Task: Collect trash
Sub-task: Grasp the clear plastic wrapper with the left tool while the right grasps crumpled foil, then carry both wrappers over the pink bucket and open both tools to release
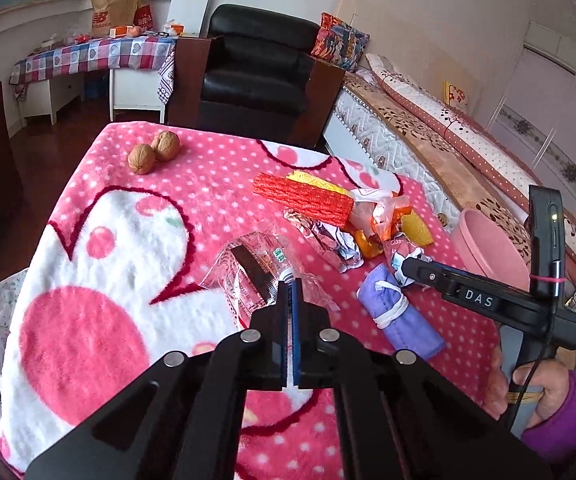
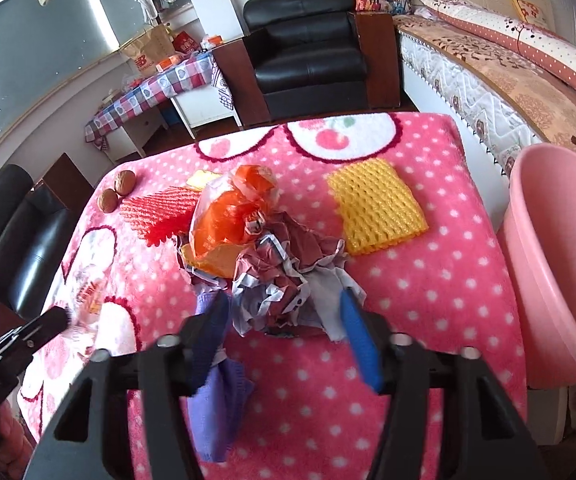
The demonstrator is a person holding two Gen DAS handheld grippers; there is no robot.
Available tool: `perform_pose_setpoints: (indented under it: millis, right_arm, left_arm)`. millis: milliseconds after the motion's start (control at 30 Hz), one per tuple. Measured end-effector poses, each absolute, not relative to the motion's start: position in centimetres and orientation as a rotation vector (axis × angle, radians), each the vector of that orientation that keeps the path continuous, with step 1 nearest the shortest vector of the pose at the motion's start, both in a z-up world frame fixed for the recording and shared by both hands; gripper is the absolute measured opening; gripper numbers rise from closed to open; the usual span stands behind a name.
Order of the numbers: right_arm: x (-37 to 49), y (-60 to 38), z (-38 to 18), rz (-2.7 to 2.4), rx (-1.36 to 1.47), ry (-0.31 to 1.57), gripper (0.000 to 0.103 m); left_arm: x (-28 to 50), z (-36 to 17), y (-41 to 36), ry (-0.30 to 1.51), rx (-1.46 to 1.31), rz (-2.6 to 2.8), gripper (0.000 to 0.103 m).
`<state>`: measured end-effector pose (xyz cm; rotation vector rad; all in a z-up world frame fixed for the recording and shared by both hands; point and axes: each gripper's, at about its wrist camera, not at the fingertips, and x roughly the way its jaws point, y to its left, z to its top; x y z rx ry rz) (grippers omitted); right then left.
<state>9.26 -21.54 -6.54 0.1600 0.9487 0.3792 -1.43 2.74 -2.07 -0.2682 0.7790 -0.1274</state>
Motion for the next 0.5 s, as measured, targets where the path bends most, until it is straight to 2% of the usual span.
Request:
perform_pose_setpoints:
  millis: [133, 500]
  right_arm:
    - [8.0, -21.9, -5.8, 0.408, 0.190, 0.938, 0.021]
    - [2.1, -25.2, -0.9, 0.418, 0.236, 0.814, 0.020]
  left_arm:
    - [-1.8, -1.6, 3.4, 0.765, -0.280, -0.127, 0.000]
    - [-3.9, 0.7, 2.7, 0.695, -0.269, -0.158, 0.000]
